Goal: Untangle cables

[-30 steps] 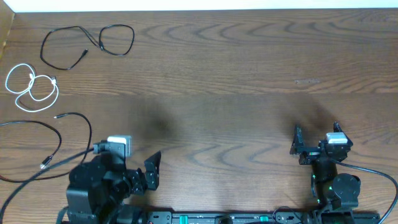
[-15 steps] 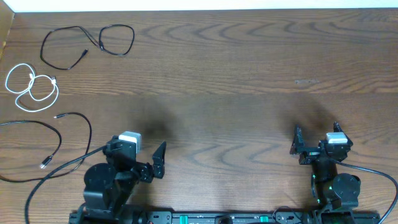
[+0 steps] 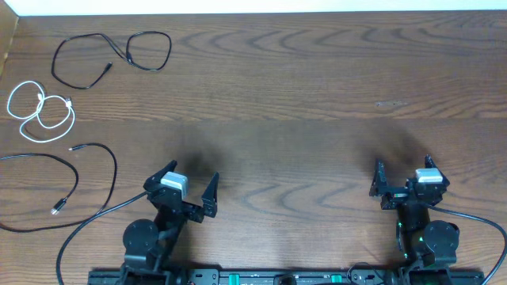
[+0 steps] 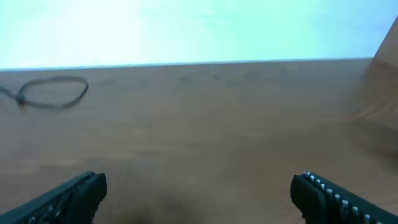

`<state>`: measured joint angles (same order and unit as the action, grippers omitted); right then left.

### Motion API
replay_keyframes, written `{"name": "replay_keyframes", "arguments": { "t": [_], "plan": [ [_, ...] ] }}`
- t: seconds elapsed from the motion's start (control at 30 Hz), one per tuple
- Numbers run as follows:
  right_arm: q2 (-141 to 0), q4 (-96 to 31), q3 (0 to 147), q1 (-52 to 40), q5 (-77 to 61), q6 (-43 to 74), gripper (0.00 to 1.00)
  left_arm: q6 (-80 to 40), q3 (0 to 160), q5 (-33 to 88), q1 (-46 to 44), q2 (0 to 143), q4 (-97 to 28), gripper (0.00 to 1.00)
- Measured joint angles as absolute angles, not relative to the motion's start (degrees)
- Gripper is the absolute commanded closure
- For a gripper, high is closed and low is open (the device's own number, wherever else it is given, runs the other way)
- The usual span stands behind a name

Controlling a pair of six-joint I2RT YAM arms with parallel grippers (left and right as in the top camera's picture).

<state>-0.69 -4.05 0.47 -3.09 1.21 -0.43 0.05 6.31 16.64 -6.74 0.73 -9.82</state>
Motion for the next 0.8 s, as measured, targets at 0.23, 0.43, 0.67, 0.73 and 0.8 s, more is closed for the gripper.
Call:
{"name": "replay_keyframes", "arguments": {
  "t": [0.23, 0.43, 0.67, 0.73, 0.8],
  "plan": [
    [-0.7, -4.1, 0.5, -3.1, 1.2, -0.4, 0.01, 0.0, 1.4, 16.6, -5.1, 0.6, 0.2, 0.00],
    [-0.7, -4.1, 0.5, -3.1, 1.2, -0.4, 0.01, -0.8, 1.1, 14.6, -5.0, 0.6, -0.3, 0.00],
    [-0.7, -4.1, 0.5, -3.1, 1.2, -0.4, 0.01, -1.9, 1.3, 11.7, -5.0, 0.6, -1.1, 0.00],
    [-0.7, -4.1, 0.5, -3.1, 1.2, -0.4, 0.01, -2.4, 1.3, 11.1, -5.0, 0.6, -1.3, 0.00],
    [-0.7, -4.1, 0.5, -3.1, 1.2, -0.4, 0.01, -2.9, 1.3, 10.6, -5.0, 0.6, -1.3, 0.00]
  ]
}}
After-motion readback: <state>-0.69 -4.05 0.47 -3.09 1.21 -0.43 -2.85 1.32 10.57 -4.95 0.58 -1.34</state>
